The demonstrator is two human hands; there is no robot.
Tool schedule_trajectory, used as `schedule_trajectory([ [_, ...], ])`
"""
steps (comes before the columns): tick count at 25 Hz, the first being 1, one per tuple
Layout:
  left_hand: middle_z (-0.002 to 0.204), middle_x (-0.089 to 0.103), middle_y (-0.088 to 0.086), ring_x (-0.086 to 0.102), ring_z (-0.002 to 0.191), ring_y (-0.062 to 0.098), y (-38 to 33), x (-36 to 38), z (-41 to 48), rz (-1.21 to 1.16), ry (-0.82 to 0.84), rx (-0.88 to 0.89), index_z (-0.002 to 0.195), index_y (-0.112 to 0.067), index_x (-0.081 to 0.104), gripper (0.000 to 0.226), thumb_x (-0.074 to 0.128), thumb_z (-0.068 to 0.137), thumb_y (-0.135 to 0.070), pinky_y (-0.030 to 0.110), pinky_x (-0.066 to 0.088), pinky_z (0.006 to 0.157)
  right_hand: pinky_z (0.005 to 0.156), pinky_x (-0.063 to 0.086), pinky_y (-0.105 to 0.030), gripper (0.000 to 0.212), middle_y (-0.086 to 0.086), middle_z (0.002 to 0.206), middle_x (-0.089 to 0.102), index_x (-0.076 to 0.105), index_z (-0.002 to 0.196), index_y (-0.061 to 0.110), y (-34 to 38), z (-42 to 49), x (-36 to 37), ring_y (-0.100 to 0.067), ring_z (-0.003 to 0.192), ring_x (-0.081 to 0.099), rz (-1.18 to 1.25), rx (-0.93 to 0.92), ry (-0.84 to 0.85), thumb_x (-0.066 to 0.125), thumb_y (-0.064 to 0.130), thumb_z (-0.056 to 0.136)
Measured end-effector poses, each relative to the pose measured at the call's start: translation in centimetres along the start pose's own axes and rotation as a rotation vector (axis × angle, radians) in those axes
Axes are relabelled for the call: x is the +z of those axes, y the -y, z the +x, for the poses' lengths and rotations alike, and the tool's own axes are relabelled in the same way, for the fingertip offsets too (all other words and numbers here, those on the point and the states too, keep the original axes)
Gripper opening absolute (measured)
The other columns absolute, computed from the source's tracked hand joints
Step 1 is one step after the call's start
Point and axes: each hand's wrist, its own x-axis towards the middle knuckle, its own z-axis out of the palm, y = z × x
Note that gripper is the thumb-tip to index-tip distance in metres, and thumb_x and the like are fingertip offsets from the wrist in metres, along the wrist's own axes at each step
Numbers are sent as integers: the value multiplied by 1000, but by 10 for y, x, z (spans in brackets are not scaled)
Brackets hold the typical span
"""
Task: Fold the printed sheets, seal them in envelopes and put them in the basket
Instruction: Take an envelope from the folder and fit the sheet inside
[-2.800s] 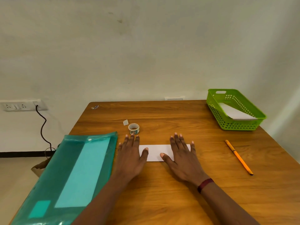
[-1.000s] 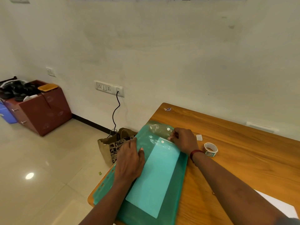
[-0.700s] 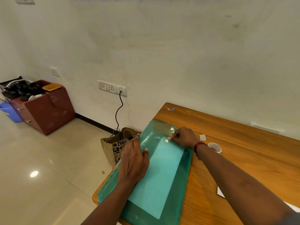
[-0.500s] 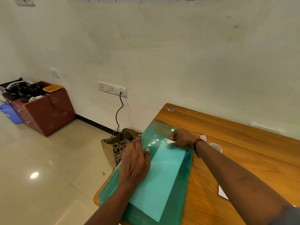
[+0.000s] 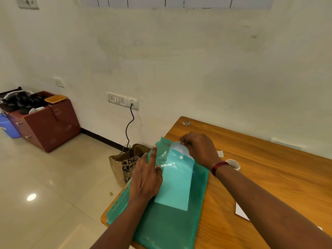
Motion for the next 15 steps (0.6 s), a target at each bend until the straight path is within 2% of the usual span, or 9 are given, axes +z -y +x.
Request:
schedule_trajectory([
  [2,138,44,12,47,119,25,1,0,0,0,7,-2,153,-37,-4,67,33,97,-44,47,43,101,55,49,-30,15,-3,84,71,75,97,16,11,-5,-3,-22,73,64,-155,-138,-99,72,7,85],
  [5,137,45,11,47,117,24,1,1,0,19,39,0,153,-33,-5,66,29,99,-46,44,42,101,60,46,-31,21,-6,85,70,73,101,14,27,-10,-7,-23,74,62,-279,-252,-210,73,4,83],
  [10,149,39,13,44,128,26,1,3,1,23,78,-38,154,-24,-8,69,28,100,-45,44,38,108,74,50,-39,18,-8,89,68,69,105,13,55,-11,-25,-26,83,62,-333,-348,-356,67,6,88],
  [15,153,35,12,40,134,26,2,3,1,4,121,-76,154,-23,-8,69,29,99,-43,45,33,113,78,50,-39,15,-10,94,69,70,107,11,76,-27,-44,-26,88,63,-340,-373,-477,65,10,92],
])
